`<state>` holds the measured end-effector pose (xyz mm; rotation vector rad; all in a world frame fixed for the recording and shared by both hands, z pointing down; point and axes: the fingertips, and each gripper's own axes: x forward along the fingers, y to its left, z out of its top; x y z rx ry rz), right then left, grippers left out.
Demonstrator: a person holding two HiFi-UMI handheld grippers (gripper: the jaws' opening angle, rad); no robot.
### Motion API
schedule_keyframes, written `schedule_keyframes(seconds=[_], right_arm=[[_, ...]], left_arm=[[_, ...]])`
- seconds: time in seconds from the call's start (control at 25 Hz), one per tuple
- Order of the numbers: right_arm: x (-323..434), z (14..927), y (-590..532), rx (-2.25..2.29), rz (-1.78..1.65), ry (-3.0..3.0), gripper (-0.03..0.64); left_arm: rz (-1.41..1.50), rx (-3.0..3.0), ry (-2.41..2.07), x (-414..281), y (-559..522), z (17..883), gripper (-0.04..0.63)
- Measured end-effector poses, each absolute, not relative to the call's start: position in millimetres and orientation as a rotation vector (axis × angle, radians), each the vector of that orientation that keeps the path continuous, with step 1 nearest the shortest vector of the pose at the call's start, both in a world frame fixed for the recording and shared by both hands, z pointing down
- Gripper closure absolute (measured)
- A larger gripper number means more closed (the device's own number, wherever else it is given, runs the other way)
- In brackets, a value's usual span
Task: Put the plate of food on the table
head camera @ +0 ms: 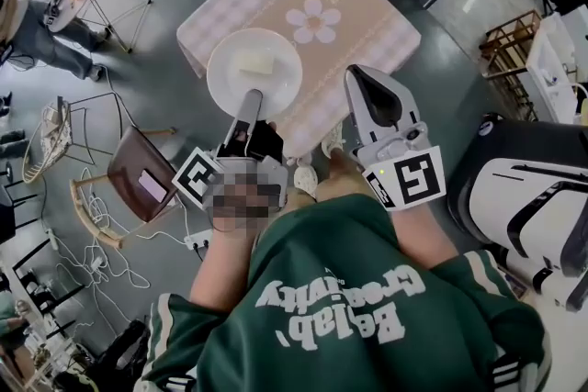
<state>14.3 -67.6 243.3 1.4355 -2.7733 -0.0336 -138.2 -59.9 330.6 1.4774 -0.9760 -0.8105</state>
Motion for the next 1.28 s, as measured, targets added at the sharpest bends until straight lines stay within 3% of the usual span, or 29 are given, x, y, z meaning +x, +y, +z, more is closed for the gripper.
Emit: schedule_keyframes(seconds=[0.84,1.28], right_arm=[[14,275,-191,1.212,0.041,-2.859,0.601],[3,331,-249,1.04,0.216,-2.875,0.601]], left_arm=[[-0.819,1.424,-1.036,-101,-159,374,0.565],[-0.799,1.347,-1.112,-100,-218,438,0.565]])
